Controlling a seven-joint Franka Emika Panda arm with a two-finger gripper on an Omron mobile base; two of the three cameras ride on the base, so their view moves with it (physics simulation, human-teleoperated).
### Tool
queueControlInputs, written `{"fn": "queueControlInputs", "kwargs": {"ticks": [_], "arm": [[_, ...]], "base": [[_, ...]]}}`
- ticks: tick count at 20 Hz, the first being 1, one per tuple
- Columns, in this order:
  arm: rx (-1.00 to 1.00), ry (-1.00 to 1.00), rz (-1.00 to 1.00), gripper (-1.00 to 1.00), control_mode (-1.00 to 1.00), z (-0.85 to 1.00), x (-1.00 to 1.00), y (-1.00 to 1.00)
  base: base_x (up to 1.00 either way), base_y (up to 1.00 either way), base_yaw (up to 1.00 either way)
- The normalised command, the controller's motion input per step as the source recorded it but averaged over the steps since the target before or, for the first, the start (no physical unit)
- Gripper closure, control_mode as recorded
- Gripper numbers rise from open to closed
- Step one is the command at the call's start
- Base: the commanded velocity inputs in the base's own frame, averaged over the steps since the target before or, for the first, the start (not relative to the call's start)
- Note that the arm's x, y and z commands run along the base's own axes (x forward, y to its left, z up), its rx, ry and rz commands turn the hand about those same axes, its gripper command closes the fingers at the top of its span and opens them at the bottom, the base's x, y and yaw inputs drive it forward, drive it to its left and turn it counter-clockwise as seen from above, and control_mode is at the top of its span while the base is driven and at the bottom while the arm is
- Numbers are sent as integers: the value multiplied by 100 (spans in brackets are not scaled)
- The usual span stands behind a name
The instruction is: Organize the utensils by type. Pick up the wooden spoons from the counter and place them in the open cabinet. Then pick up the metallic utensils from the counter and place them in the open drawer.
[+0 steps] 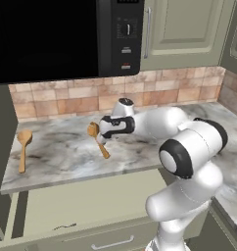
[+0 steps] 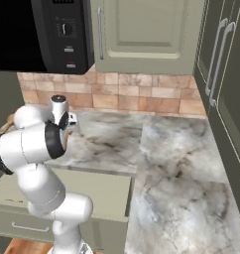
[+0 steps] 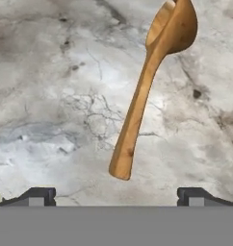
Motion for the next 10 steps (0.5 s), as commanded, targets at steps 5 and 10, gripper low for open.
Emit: {"fn": "queueControlInputs", "kwargs": {"ticks": [5, 10], "arm": [[0, 3, 0, -100, -100, -43, 35, 1], [0, 0, 0, -100, -100, -28, 45, 14]], "base": [[0, 0, 0], [0, 0, 0]]}}
